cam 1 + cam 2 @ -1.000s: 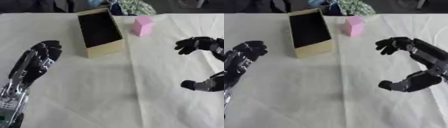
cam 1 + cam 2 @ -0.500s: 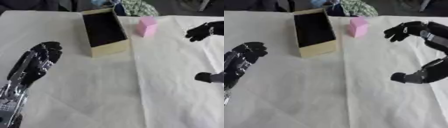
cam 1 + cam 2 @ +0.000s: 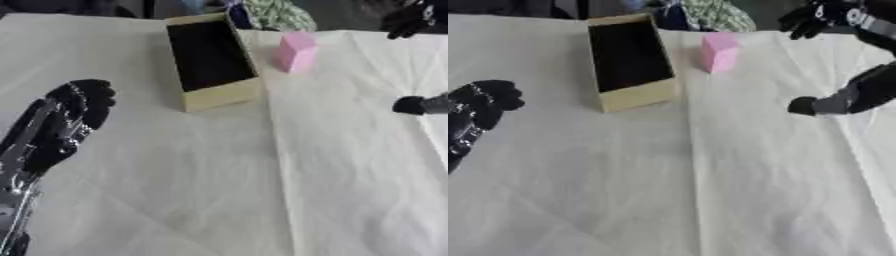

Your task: Pick up objects on the table and place them in the box.

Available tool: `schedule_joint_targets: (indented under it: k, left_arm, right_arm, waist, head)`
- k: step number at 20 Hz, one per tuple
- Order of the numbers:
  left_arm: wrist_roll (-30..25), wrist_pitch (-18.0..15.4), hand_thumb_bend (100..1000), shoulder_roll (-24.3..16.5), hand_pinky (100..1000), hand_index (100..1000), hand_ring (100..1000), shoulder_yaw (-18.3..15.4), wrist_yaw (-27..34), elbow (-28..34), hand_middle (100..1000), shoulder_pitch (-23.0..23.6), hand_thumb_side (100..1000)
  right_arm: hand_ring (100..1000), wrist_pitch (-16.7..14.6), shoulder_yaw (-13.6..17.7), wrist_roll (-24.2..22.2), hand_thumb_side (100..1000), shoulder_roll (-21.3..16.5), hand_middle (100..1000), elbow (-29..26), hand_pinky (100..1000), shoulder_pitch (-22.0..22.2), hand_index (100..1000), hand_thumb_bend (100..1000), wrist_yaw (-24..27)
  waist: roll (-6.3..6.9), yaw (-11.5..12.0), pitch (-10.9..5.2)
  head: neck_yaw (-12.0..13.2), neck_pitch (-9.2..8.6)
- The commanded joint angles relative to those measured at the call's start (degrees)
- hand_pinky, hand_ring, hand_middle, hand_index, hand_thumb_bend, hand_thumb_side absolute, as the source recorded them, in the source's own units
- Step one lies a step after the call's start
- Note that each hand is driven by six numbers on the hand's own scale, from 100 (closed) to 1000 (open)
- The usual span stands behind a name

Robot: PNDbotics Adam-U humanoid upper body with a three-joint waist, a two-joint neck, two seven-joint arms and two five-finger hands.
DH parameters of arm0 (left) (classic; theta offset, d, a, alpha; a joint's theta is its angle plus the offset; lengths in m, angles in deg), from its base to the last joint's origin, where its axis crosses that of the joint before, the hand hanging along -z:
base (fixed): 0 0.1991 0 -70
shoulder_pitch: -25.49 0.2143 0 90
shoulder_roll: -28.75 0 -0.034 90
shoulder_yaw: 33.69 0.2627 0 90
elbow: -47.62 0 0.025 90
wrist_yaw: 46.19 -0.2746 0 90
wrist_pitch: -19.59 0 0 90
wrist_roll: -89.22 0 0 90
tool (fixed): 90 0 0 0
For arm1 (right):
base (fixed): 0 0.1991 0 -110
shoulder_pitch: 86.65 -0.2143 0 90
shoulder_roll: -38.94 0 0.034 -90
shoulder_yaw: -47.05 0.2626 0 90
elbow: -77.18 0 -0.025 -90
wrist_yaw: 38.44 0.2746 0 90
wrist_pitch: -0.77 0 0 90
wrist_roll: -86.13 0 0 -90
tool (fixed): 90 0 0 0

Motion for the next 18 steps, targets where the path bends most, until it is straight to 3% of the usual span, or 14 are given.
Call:
schedule_joint_targets:
  k: [1, 11, 12, 13, 18]
  left_arm:
    - [-1.04, -0.15, 577, -1.11, 815, 793, 723, 0.70, 0.63, 1.51, 683, -1.32, 664]
    - [-3.90, -0.36, 577, -0.46, 815, 794, 723, 3.02, 1.40, 2.20, 682, -4.41, 657]
    - [-4.11, -0.37, 577, -0.42, 815, 794, 723, 3.15, 1.46, 2.25, 682, -4.61, 657]
    - [-4.34, -0.38, 578, -0.33, 815, 794, 723, 3.32, 1.54, 2.32, 682, -4.85, 656]
    - [-5.62, -0.48, 577, -0.31, 815, 794, 723, 4.28, 1.85, 2.63, 682, -5.72, 659]
  right_arm:
    - [778, -0.69, 1.55, -1.23, 346, -0.85, 791, 4.62, 764, -2.50, 904, 580, -1.23]
    - [772, -2.47, 3.47, -1.69, 323, 1.34, 778, 17.97, 765, -8.21, 888, 589, -4.56]
    - [771, -2.60, 3.64, -1.56, 318, 1.49, 775, 19.06, 764, -8.54, 887, 555, -4.85]
    - [770, -2.63, 3.87, -1.41, 319, 1.62, 774, 20.30, 764, -8.92, 887, 590, -5.19]
    - [767, -2.77, 5.03, -0.54, 312, 1.78, 769, 26.00, 762, -10.10, 878, 592, -6.46]
  waist:
    - [-0.20, 0.67, -0.80]
    - [-2.79, 6.38, -0.14]
    - [-2.97, 6.92, -0.09]
    - [-3.15, 7.52, -0.03]
    - [-3.80, 10.18, 0.31]
  head:
    - [-1.55, -0.46]
    - [-4.90, -1.07]
    - [-5.08, -1.15]
    - [-5.36, -1.28]
    - [-6.82, -2.23]
